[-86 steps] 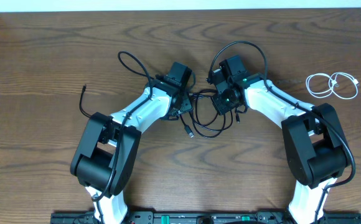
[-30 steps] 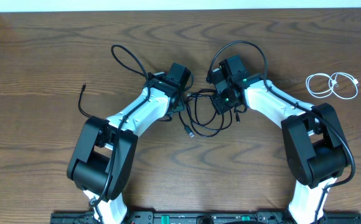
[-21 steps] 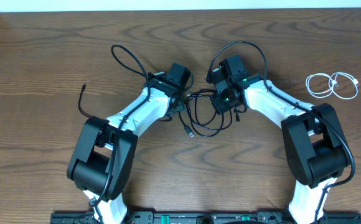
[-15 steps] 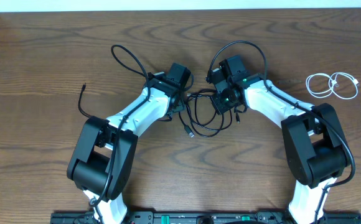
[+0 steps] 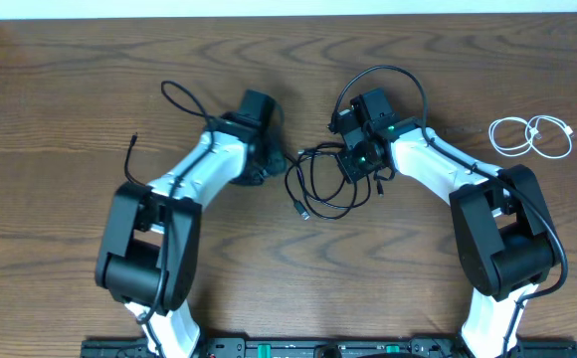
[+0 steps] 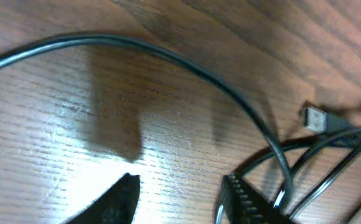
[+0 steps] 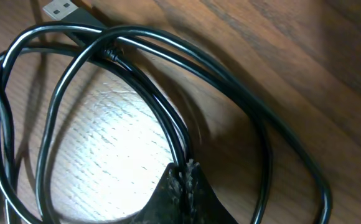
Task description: Untangle cables
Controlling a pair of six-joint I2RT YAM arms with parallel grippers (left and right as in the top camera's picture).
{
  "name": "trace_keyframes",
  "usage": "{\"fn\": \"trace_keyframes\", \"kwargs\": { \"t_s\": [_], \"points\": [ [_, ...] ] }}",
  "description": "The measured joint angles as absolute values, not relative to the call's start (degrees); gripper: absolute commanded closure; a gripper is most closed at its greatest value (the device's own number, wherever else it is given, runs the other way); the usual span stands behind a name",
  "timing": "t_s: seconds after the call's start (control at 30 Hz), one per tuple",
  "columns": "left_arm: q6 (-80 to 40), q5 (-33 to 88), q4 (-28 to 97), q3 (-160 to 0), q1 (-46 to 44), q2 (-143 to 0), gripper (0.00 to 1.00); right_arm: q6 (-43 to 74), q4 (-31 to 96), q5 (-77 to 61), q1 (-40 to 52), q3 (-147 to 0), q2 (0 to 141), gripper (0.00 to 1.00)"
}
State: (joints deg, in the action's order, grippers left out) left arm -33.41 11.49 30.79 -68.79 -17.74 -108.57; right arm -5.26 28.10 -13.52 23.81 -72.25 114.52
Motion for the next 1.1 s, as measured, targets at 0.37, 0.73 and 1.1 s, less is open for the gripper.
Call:
{"fn": "trace_keyframes", "kwargs": {
  "t_s": [0.37, 0.73, 1.1],
  "points": [
    [-23.0, 31.9, 30.8, -68.8, -9.5, -108.6, 0.39, -5.3, 28.0, -21.7, 23.7, -72.3, 114.2, 0.99],
    [-16.5, 49.5, 28.7, -68.8, -8.8, -108.6, 0.27, -5.3, 27.4, -27.9, 22.7, -73.4, 102.0, 0.99],
    [-16.2, 52.2, 27.0, -68.8, -8.8, -108.6, 0.26, -5.3, 27.6, -27.6, 22.7, -73.6, 96.0, 0.99]
  ]
}}
